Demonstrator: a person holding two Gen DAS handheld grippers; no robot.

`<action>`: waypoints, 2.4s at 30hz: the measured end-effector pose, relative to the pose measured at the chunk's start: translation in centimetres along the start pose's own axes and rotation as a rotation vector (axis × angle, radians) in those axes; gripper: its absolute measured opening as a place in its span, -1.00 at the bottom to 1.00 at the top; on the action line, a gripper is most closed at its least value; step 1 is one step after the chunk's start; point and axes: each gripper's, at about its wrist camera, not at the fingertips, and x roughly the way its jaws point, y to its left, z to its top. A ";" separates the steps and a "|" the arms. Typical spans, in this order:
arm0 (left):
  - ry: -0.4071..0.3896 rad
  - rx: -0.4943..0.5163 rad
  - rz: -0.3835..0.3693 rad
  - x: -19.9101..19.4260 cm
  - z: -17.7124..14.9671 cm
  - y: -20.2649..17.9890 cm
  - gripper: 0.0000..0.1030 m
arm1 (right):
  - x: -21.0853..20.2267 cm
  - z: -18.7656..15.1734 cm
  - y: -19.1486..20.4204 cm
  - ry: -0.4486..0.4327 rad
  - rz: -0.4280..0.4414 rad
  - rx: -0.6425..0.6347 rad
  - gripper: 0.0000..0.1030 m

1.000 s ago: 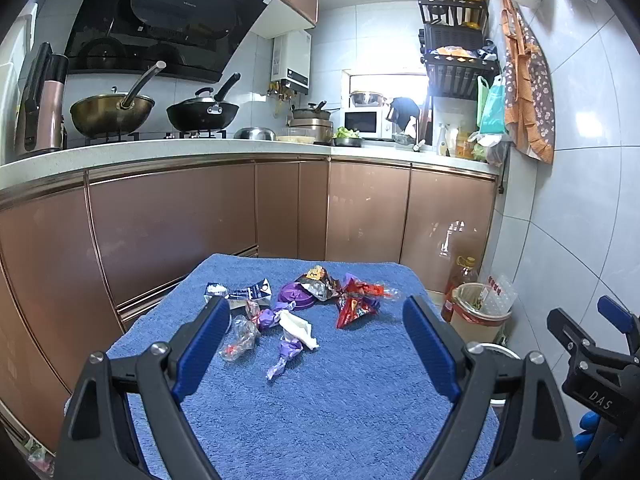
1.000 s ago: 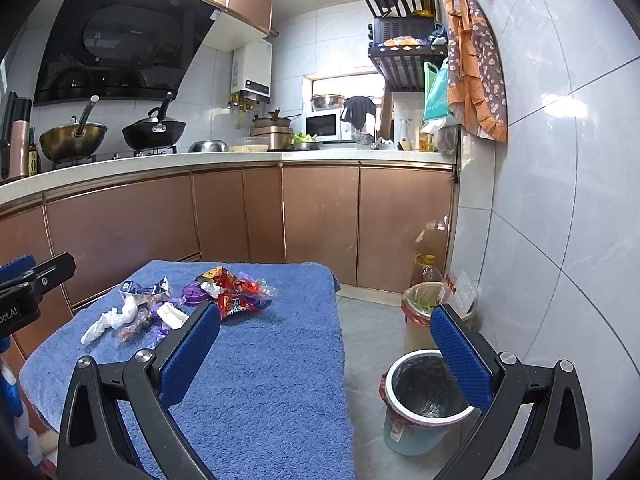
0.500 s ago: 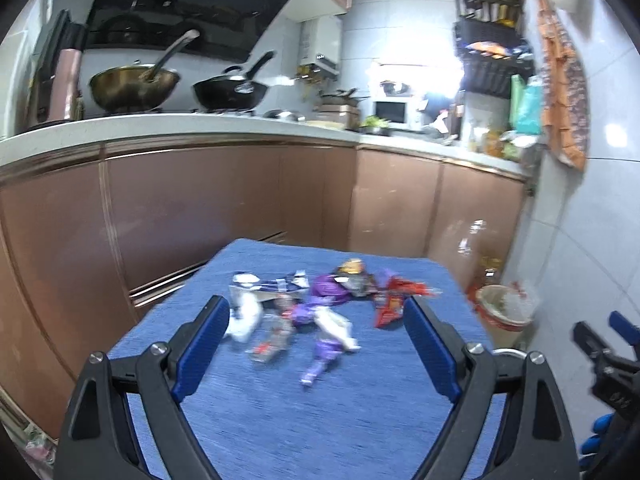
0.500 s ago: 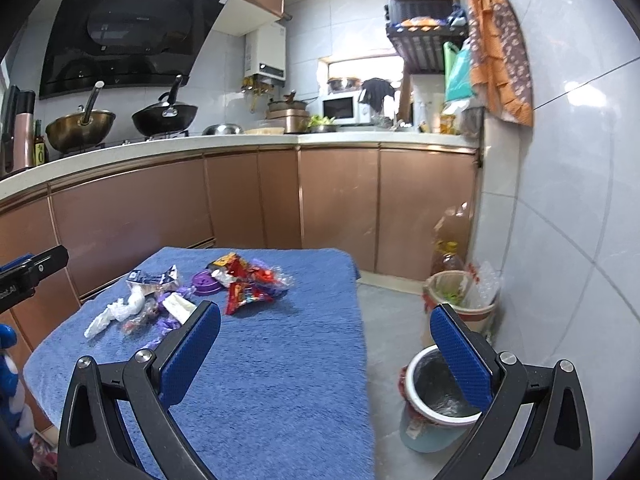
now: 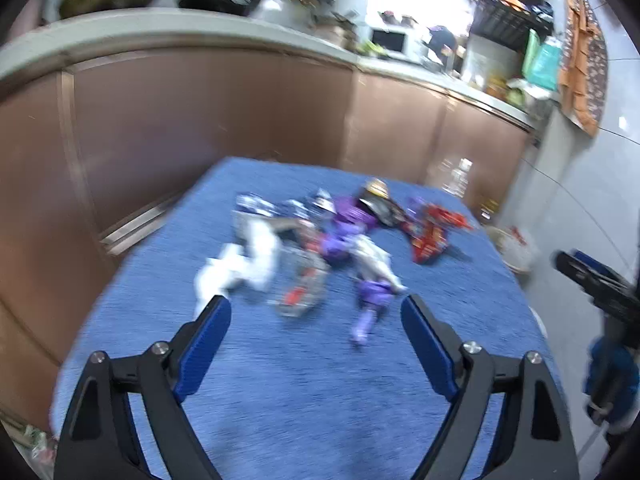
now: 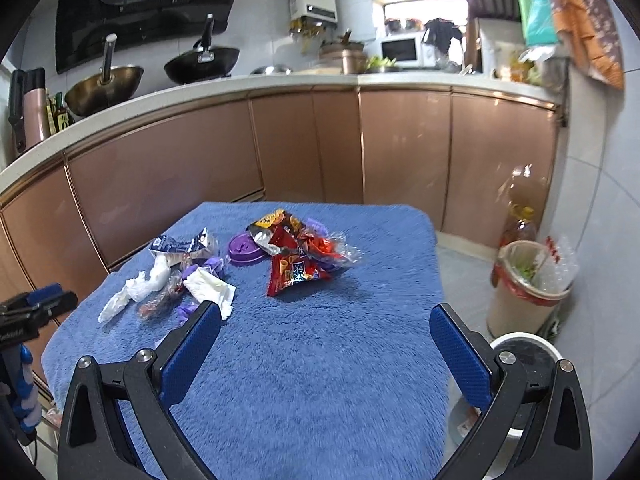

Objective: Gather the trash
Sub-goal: 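Grasp the white tissue with the left tool while the right tool grasps the clear plastic wrapper, then lift the tissue and wrapper and carry both toward the floor bin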

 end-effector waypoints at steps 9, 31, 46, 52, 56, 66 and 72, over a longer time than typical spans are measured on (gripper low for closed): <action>0.193 -0.029 -0.189 9.3 4.0 -3.4 0.20 | 7.0 2.6 -0.9 0.077 0.095 -0.015 0.68; 0.366 -0.148 -0.187 18.7 4.1 -3.4 -0.72 | 18.7 3.5 -2.6 0.207 0.241 -0.034 -0.75; 0.227 -0.134 -0.225 12.8 5.5 -4.5 -0.79 | 9.5 4.1 -2.0 0.084 0.278 -0.033 -0.83; 0.184 -0.145 -0.242 9.3 5.8 -4.4 -0.79 | 4.6 3.8 -3.0 0.028 0.256 -0.011 -0.83; 0.191 -0.144 -0.258 8.8 5.4 -4.7 -0.79 | 2.1 2.9 -4.0 0.014 0.233 0.004 -0.83; 0.358 -0.095 -0.182 12.3 0.3 -6.7 -0.78 | -0.6 -0.8 -6.3 0.037 0.192 0.064 -0.83; 0.379 -0.072 -0.162 13.2 -0.5 -7.1 -0.71 | -1.1 -1.6 -7.7 0.033 0.180 0.093 -0.83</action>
